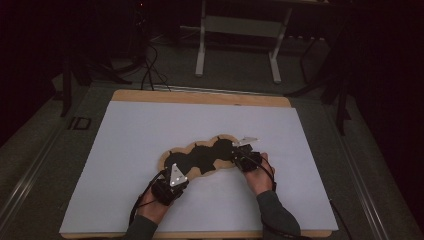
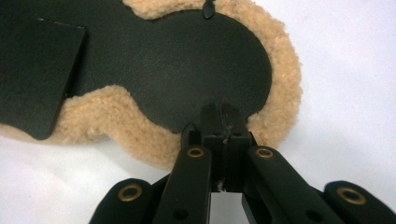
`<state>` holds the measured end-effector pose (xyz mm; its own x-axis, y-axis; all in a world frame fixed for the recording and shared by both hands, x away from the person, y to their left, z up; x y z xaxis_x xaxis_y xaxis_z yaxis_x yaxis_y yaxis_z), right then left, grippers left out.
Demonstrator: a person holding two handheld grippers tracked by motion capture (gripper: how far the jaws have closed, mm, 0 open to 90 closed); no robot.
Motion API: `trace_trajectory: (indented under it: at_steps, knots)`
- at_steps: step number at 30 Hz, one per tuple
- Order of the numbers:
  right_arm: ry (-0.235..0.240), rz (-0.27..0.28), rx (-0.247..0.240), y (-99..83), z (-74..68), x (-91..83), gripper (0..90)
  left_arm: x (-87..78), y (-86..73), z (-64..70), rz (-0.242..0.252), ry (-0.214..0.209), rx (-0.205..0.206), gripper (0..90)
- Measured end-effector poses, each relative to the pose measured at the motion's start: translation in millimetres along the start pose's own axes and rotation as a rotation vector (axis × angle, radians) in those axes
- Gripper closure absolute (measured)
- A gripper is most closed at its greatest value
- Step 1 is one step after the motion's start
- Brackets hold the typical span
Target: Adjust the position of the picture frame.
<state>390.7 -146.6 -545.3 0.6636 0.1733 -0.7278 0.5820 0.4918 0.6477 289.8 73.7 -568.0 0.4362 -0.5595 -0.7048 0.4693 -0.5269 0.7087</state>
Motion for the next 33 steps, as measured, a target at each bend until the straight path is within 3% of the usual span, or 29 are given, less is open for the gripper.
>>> trace_trajectory:
  at_steps: [11,19,27,33]
  knots:
    - [0.011,0.006,0.013,-7.6,-1.9,-6.5,90.0,1.1,0.8,-10.4,0.007,0.026,-0.024,90.0]
    - [0.001,0.007,-0.014,-12.5,-7.1,-12.5,90.0,2.7,2.3,-19.1,0.015,0.038,-0.041,90.0]
    - [0.007,0.017,-0.012,-15.9,-9.0,-15.5,90.0,3.7,2.9,-23.8,0.023,0.043,-0.045,90.0]
    - [0.014,0.018,-0.014,-17.4,-9.8,-17.1,90.0,5.0,3.4,-25.5,0.018,0.072,-0.010,90.0]
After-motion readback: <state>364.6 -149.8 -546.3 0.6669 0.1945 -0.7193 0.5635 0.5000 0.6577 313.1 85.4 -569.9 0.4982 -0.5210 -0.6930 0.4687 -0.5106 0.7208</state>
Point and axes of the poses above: each handheld gripper's, and its own axes: x roughly forward along the jaws, y roughly out of its top, z roughly to its right, the point moved 5 cm from there along x, roughly forward along the jaws, and after that the axes turned 9 degrees about -y, right-handed, at the moved point
